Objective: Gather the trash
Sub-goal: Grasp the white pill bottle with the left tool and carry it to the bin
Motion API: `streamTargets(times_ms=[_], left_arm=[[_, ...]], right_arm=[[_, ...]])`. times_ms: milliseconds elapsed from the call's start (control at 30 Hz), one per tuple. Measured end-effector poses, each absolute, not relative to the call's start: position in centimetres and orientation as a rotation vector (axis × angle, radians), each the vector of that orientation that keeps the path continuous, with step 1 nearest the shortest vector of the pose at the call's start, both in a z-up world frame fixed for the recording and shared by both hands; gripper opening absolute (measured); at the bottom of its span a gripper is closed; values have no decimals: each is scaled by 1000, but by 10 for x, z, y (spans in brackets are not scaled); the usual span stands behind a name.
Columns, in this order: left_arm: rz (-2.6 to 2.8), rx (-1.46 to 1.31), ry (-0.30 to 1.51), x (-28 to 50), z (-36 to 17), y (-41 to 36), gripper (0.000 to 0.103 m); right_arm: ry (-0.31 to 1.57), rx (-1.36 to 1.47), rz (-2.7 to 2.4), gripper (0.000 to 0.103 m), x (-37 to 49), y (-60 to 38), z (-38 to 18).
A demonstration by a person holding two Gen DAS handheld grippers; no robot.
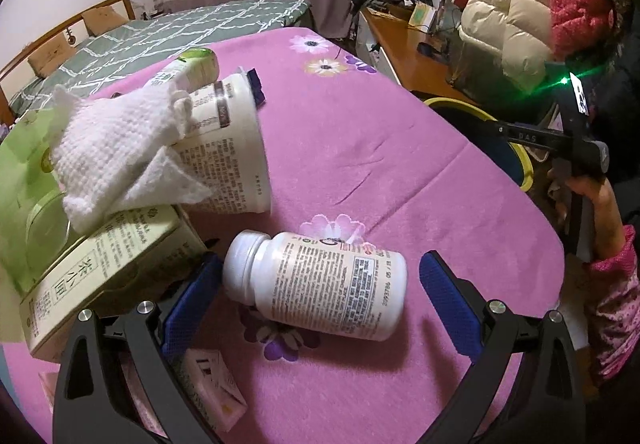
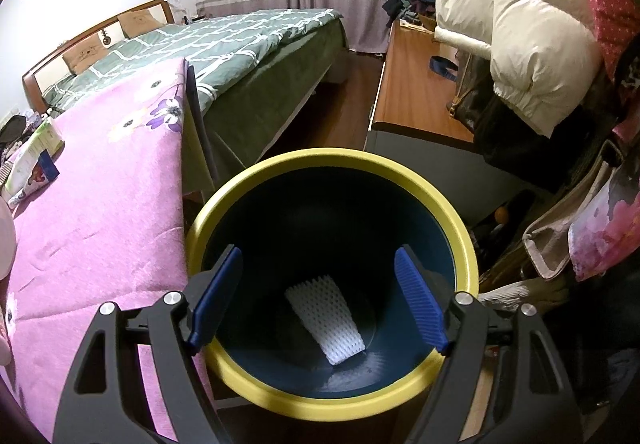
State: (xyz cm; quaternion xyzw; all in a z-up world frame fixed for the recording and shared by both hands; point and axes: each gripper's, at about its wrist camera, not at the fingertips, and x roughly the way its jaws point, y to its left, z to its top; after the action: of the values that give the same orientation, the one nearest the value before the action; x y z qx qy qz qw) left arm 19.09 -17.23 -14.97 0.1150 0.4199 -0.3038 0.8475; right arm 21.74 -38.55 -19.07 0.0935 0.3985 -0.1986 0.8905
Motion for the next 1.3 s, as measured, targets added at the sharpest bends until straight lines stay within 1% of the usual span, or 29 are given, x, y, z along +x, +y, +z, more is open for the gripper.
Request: streamTargets(times_ms=[200, 233, 267, 500, 667, 933, 1067, 1300], left_arm=[[-646, 312, 881, 190, -155, -182, 97], [-641, 329, 877, 189, -156, -183, 91], [-637, 344, 875, 188, -156, -184, 88], [-648, 358, 864, 182, -150, -189, 88], [-695, 339, 811, 176, -128, -210, 88], [-801, 337, 786, 190, -108, -292, 88], [-871, 335, 786, 200, -102, -350, 88], [-909, 399, 781, 213, -116, -437, 88]], right_arm=[[831, 195, -408, 75, 217, -385, -192], [831, 197, -407, 75, 217, -385, -192], [831, 198, -405, 75, 217, -384, -193], [813, 214, -400, 75, 208, -382, -188], [779, 229, -406, 75, 194, -382, -178], [710, 257, -445, 75, 155, -395, -155], [674, 279, -487, 79, 126, -407, -144], [635, 308, -553, 79, 88, -425, -132]])
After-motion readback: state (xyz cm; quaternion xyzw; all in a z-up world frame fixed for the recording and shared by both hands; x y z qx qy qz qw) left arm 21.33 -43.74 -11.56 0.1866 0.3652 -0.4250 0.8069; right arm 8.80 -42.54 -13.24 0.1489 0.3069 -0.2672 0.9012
